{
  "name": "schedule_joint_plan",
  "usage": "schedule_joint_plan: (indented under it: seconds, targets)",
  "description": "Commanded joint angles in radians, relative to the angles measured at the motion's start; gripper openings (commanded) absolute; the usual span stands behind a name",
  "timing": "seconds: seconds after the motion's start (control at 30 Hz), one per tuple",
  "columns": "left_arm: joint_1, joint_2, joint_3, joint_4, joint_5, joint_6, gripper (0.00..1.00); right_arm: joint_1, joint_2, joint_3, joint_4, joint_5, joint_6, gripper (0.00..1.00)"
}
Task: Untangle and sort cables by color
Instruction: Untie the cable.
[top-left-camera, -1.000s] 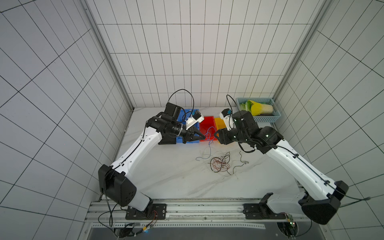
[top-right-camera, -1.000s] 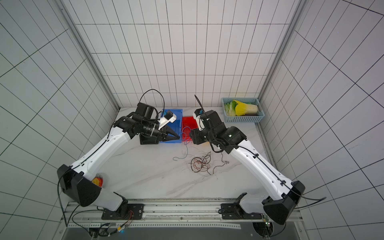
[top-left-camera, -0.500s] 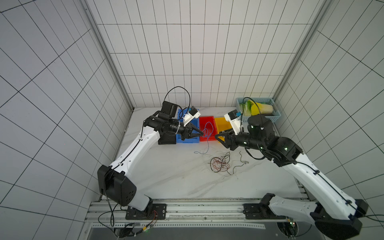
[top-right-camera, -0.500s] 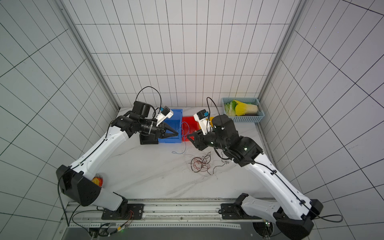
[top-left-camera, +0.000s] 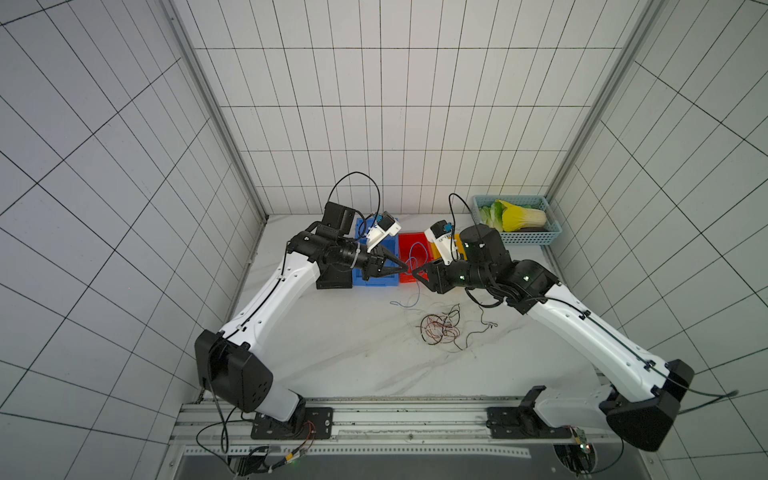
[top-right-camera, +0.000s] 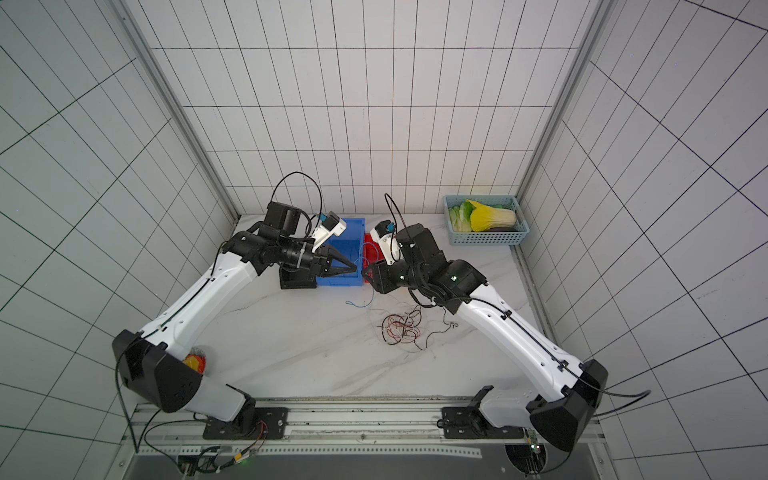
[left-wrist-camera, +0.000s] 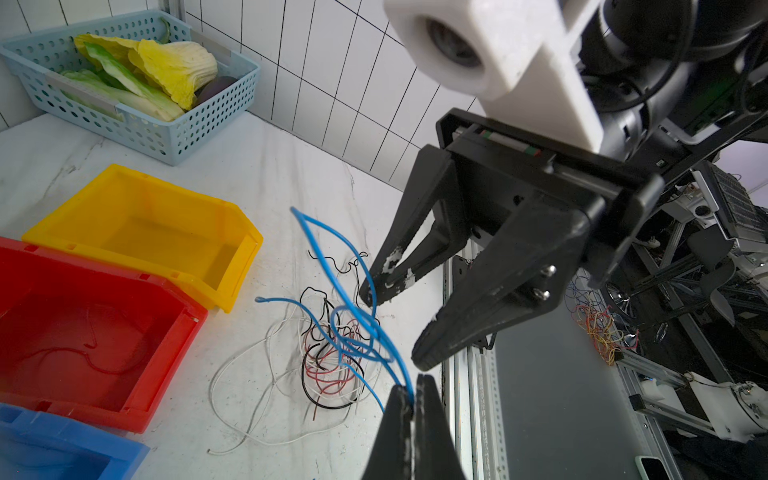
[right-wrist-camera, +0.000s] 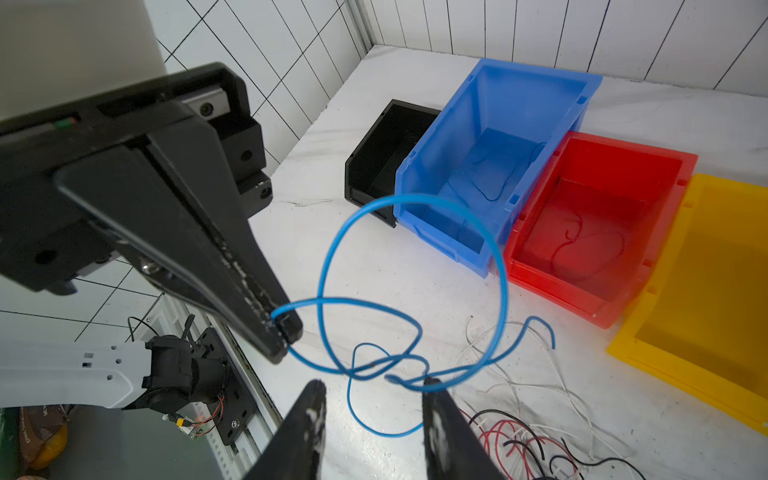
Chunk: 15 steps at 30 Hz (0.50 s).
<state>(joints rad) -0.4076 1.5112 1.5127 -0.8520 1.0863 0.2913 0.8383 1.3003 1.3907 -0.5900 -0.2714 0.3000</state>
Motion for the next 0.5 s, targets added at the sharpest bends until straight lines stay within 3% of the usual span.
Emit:
schedule_joint_plan:
  seconds: [0.0,0.23,0.3,0.47]
  targets:
    - [-0.001,-0.017,0.018,0.014,0.015,-0.002,0.00,0.007,0.001,0.046,0.028,-0.011,0.005,0.42]
    - [-0.003,-0.019,0.017,0.021,0.012,-0.013,0.00,0.008,0.012,0.061,0.031,-0.032,0.007,0.39]
    - [-0.004,-0.019,0.017,0.023,0.011,-0.016,0.00,0.008,0.018,0.065,0.033,-0.040,0.005,0.23]
    - [-0.002,-0.017,0.018,0.031,-0.006,-0.024,0.00,0.008,0.021,0.074,0.004,-0.024,0.001,0.19]
